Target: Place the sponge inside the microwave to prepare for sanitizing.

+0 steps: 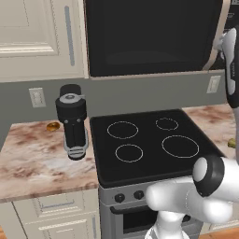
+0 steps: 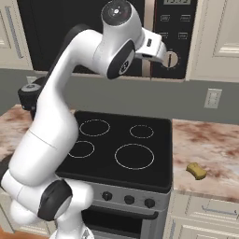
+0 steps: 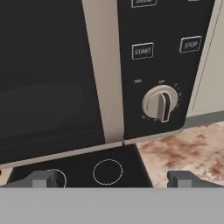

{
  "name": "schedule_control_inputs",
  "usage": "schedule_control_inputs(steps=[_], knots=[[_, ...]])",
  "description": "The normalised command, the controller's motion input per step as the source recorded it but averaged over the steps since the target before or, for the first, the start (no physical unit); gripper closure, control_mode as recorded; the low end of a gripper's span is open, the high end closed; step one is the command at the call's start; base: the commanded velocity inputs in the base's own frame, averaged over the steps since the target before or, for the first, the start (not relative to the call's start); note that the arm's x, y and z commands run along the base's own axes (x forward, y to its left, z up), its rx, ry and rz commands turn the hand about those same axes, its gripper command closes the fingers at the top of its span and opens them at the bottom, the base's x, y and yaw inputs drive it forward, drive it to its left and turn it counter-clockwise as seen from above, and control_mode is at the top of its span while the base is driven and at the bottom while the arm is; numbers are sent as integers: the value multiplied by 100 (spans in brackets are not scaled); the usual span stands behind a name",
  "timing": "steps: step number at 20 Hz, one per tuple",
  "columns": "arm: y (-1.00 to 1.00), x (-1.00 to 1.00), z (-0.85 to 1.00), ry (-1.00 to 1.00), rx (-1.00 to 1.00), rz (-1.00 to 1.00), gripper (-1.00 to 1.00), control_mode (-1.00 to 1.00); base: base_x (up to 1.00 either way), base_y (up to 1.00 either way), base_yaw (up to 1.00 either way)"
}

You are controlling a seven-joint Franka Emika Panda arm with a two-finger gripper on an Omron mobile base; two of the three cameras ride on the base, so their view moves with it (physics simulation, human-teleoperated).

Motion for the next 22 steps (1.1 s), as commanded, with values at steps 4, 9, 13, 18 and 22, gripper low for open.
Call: schedule_control_inputs(steps=[4, 9, 13, 18, 22], knots=[[-7, 31, 0, 0, 0, 7, -100, -100, 0, 0, 0], [-16, 44, 0, 0, 0, 7, -100, -100, 0, 0, 0], [-6, 42, 0, 0, 0, 8, -100, -100, 0, 0, 0], [0, 36, 0, 0, 0, 5, -100, -100, 0, 0, 0], [-10, 31, 0, 0, 0, 9, -100, -100, 0, 0, 0]])
